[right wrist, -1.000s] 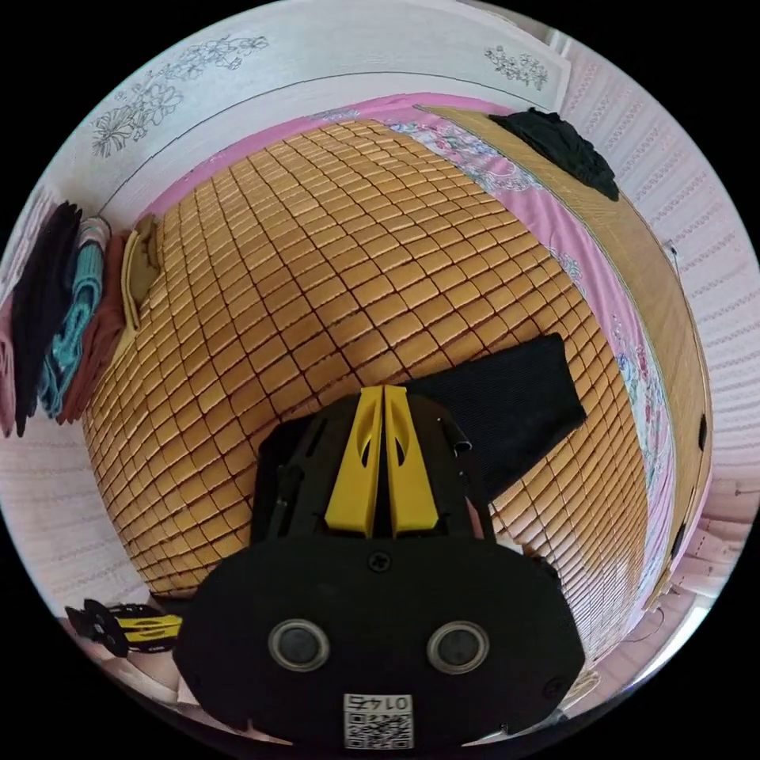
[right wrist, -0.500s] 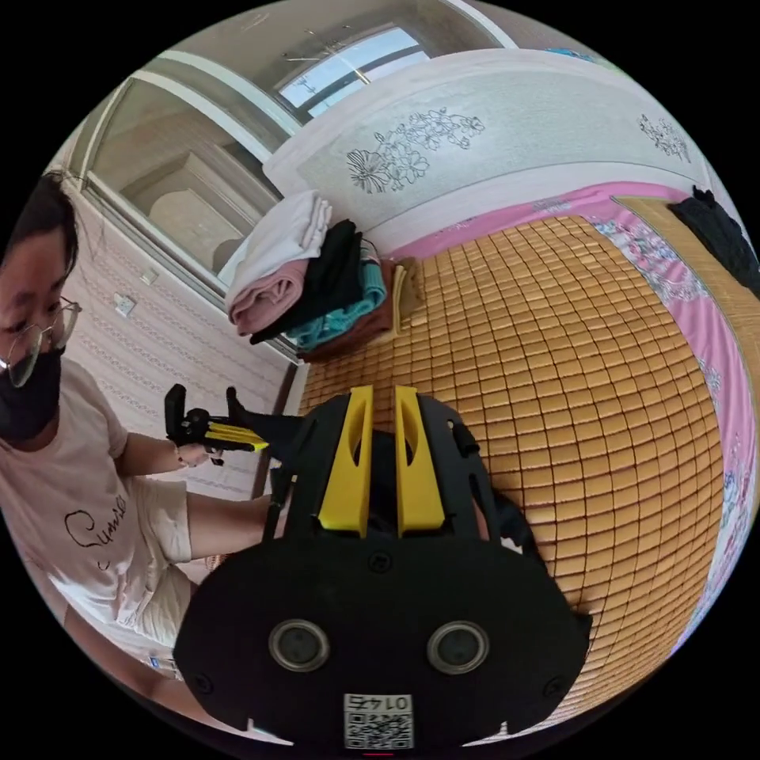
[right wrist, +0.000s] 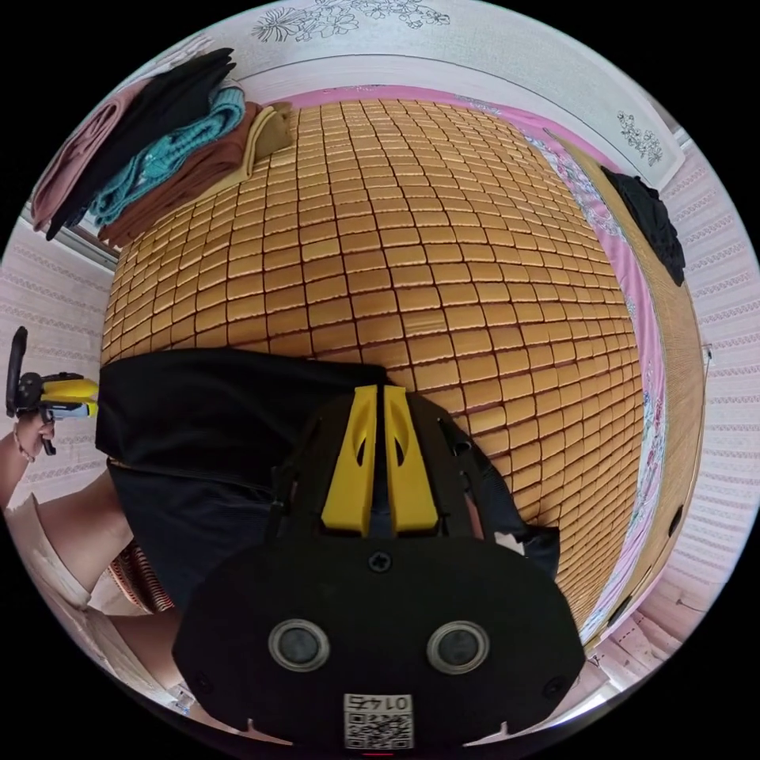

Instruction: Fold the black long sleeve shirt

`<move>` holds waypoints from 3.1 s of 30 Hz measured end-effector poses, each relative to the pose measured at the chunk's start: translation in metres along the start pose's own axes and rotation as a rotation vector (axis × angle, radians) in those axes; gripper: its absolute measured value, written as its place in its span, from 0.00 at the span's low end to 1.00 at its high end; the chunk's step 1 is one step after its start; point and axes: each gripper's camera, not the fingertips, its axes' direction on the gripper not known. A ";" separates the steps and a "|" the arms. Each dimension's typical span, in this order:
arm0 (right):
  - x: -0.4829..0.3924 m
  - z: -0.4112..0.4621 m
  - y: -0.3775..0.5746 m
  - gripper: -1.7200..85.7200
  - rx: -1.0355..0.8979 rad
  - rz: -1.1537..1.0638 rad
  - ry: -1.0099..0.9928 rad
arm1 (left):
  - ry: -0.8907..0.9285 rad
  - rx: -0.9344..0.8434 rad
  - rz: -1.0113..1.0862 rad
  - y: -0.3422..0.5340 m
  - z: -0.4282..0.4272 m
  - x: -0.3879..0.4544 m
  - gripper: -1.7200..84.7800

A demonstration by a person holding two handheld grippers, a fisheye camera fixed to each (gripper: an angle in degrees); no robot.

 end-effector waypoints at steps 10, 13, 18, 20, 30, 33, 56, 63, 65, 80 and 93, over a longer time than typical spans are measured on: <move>0.032 -0.013 -0.002 0.01 0.047 0.103 -0.083 | -0.162 0.175 0.119 -0.012 -0.062 0.022 0.01; 0.048 -0.012 -0.005 0.01 0.055 0.161 -0.108 | -0.275 0.280 0.157 -0.045 -0.093 0.027 0.01; 0.060 -0.010 -0.017 0.01 0.064 0.271 -0.069 | -0.201 0.326 0.078 -0.093 -0.089 0.012 0.04; 0.063 -0.014 -0.017 0.01 0.057 0.306 -0.057 | -0.210 0.322 0.063 -0.090 -0.084 0.013 0.06; 0.034 -0.042 -0.002 0.01 0.044 0.224 0.038 | -0.260 0.278 0.013 -0.098 -0.031 0.010 0.07; 0.045 -0.056 -0.002 0.01 0.054 0.278 0.032 | -0.296 0.253 0.038 -0.103 -0.017 0.013 0.04; -0.047 -0.234 0.444 0.02 -0.195 0.895 -0.381 | -0.042 -0.080 0.683 -0.008 0.104 0.226 0.08; -0.108 -0.252 0.462 0.01 -0.277 0.875 -0.332 | -0.197 -0.115 0.860 0.011 0.159 0.257 0.07; -0.115 -0.268 0.471 0.01 -0.302 0.876 -0.258 | -0.221 -0.101 0.883 0.019 0.170 0.260 0.07; -0.196 -0.378 0.549 0.01 0.043 0.865 -0.058 | -0.169 0.137 1.021 0.062 0.242 0.240 0.01; -0.267 -0.462 0.624 0.01 0.130 0.854 -0.114 | -0.134 0.061 1.069 0.151 0.314 0.246 0.01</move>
